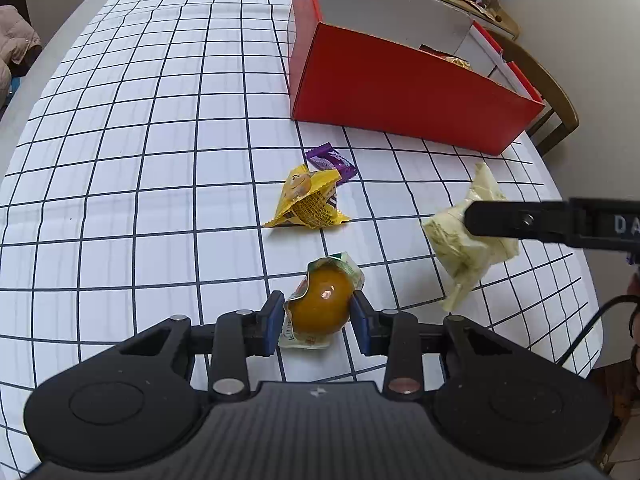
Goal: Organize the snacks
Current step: 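Grasp the orange round candy with the left tool while the right tool grasps the cream bag, then carry the orange candy and cream bag over the red box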
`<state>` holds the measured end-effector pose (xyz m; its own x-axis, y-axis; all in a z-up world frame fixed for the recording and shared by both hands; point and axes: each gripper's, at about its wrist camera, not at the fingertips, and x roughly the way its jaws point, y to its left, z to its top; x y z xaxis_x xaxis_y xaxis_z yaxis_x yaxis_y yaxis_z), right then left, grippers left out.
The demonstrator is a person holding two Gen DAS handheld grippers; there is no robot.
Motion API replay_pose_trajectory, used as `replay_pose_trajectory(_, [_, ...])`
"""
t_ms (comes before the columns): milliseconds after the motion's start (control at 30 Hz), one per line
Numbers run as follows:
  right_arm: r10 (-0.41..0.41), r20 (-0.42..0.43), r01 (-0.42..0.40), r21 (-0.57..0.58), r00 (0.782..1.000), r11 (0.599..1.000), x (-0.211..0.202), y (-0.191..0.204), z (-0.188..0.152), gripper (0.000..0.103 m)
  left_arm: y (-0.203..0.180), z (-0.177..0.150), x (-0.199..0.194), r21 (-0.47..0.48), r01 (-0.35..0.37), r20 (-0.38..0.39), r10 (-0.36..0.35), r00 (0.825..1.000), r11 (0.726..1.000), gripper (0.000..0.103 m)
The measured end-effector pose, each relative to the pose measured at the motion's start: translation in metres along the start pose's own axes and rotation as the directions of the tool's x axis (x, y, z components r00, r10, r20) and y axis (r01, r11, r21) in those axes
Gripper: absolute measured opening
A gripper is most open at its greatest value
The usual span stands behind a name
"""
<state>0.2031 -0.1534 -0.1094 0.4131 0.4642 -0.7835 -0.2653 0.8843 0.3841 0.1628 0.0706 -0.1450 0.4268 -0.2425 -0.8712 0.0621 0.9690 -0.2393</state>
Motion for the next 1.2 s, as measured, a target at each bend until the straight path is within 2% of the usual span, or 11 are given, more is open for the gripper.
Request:
replay_pose_trajectory(133, [0.003,0.005,-0.003,0.023,1.0,1.0,-0.005,-0.005,-0.004,0.05,0.001,0.006,0.003,0.01,0.008,-0.002,-0.008,1.0,1.0,0.035])
replay_pose_trajectory(233, [0.006,0.011,-0.007,0.026,1.0,1.0,-0.01,-0.006,-0.007,0.05,0.003,0.012,0.009,0.019,0.053,-0.039,-0.052,0.998,0.998,0.036])
replay_pose_trajectory(367, [0.004,0.019,-0.004,0.039,1.0,0.999,-0.015,-0.01,-0.01,0.05,0.003,0.015,0.024,0.03,0.027,-0.059,-0.025,0.998,0.999,0.038])
replay_pose_trajectory(633, [-0.012,0.025,0.01,0.061,1.0,0.998,-0.023,-0.024,-0.015,0.05,0.002,0.016,0.039,0.023,0.037,-0.081,-0.035,0.996,0.999,0.041])
replay_pose_trajectory(933, [-0.005,0.033,0.003,0.061,0.999,0.998,-0.028,-0.029,-0.014,0.05,-0.008,0.01,0.034,-0.02,-0.003,-0.064,0.001,0.998,1.0,0.039])
replay_pose_trajectory(1200, [-0.005,0.061,0.003,0.035,0.998,0.999,-0.047,-0.029,-0.006,0.05,-0.015,0.011,0.002,-0.066,0.014,-0.02,-0.015,1.0,0.998,0.039])
